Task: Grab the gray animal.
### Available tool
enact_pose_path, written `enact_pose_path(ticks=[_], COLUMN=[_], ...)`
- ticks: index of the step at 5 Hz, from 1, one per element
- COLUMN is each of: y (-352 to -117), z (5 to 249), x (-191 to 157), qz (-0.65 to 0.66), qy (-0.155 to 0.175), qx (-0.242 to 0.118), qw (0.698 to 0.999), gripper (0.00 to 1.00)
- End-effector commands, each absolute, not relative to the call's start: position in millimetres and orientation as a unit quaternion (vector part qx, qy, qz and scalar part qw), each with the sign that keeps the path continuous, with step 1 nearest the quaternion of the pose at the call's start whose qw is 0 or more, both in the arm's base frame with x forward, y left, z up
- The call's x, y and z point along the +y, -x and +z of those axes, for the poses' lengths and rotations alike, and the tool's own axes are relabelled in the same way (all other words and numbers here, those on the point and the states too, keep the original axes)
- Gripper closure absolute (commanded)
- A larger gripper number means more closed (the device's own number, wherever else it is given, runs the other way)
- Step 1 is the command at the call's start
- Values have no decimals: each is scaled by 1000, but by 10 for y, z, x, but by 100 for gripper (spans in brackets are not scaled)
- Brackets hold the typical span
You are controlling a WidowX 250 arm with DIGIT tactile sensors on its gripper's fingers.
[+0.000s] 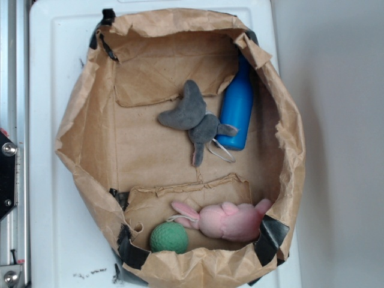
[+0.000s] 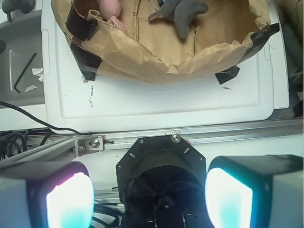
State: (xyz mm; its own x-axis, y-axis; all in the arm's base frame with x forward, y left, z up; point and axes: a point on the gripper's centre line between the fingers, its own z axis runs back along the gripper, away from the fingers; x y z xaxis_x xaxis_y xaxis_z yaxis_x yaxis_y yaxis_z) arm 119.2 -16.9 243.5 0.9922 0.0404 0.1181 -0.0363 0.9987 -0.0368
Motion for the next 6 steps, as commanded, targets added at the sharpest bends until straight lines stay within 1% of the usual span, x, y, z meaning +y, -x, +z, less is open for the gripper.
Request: enact_pose_path(ticks=[1,2,3,4,5,6], y=[-1192,-1692,-2160,-2669,-3269,-3223], z=[2435,2935,3361,3364,3136,3007], x=[-169,331,830,1275,1114,700], qz=[19,38,32,-29,-152,-253], qy=[17,42,47,53,67,26], qx=[-60,-76,-111,-154,-153,-149], qw=[998,995,992,986,974,956], gripper=[0,0,0,0,0,0])
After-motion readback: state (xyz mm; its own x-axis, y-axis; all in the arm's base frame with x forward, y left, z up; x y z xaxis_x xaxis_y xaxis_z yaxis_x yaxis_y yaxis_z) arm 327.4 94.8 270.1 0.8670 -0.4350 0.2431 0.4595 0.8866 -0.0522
